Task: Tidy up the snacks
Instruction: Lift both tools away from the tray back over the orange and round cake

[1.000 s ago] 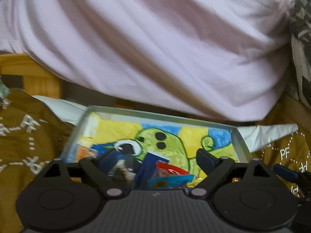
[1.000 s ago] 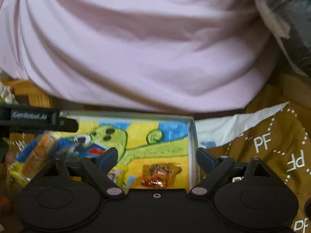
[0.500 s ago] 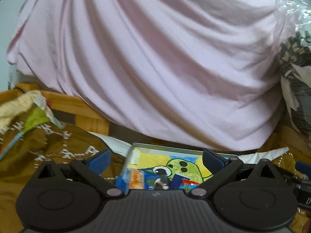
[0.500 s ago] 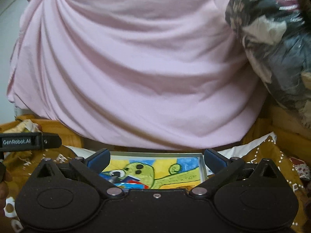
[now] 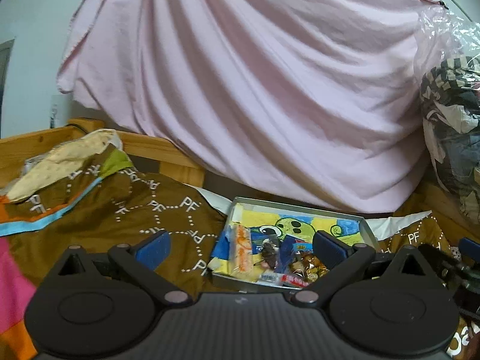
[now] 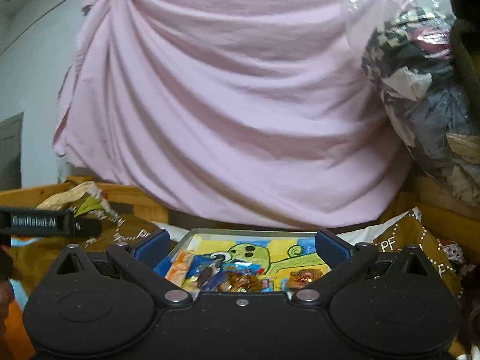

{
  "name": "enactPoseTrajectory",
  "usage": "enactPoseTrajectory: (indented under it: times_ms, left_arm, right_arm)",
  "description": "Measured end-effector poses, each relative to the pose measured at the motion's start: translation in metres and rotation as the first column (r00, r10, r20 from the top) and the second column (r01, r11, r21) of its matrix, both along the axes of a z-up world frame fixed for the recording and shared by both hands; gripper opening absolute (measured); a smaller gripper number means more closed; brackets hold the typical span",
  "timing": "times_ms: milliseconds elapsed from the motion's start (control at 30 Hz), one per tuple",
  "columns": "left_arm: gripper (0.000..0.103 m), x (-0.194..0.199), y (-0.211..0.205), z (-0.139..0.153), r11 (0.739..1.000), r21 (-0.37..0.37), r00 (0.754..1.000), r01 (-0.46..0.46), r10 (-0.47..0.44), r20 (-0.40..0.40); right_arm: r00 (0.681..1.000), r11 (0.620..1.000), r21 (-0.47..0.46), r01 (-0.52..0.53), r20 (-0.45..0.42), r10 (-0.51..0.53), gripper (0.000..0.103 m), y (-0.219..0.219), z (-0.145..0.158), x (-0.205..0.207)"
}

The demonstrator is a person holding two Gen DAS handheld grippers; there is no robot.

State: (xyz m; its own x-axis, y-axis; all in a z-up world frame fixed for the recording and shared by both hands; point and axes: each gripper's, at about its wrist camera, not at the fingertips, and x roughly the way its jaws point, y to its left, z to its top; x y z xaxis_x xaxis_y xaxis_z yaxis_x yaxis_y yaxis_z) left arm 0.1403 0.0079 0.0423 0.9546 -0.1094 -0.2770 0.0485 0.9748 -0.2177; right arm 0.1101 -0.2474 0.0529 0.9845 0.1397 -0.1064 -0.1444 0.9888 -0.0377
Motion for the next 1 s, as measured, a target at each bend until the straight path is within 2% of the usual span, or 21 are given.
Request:
enactPoseTrajectory:
  times_ms: [100, 233, 467, 700, 833, 1000]
  left_arm:
    - [0.103, -0.017, 0.006, -0.002, 1.0, 0.003, 1.0, -0.011, 0.011, 0.009]
    - [0.103, -0.033, 0.013, -0.008, 0.999, 0.024, 0.999, -0.032, 0.032, 0.001]
    - [0.103, -0.048, 0.01, -0.027, 0.986, 0.154, 0.992, -0.059, 0.076, -0.104]
    - [0.103, -0.06, 0.005, -0.035, 0.975, 0.218, 0.984, -0.035, 0.072, -0.163]
    - [0.103, -0.062, 0.004, -0.04, 0.972, 0.233, 0.977, -0.027, 0.075, -0.202]
    - [0.103, -0.061, 0.002, -0.044, 0.971, 0.24, 0.969, -0.01, 0.069, -0.239]
  right_arm:
    - [1.0, 1.0, -0.028, -0.009, -0.007, 0.008, 0.102, 0.007, -0.005, -0.012]
    - [0.999, 1.0, -0.021, -0.018, -0.028, 0.018, 0.102, 0.014, -0.01, -0.028]
    - [0.998, 0.999, -0.035, -0.022, -0.063, 0.02, 0.102, 0.021, -0.022, -0.051]
    - [0.995, 1.0, -0.012, 0.0, -0.103, -0.001, 0.102, 0.018, -0.029, -0.063]
    - [0.988, 1.0, -0.001, 0.023, -0.155, -0.023, 0.102, 0.016, -0.035, -0.064]
    - [0.959, 0.998, -0.032, 0.052, -0.278, -0.059, 0.102, 0.017, -0.047, -0.055]
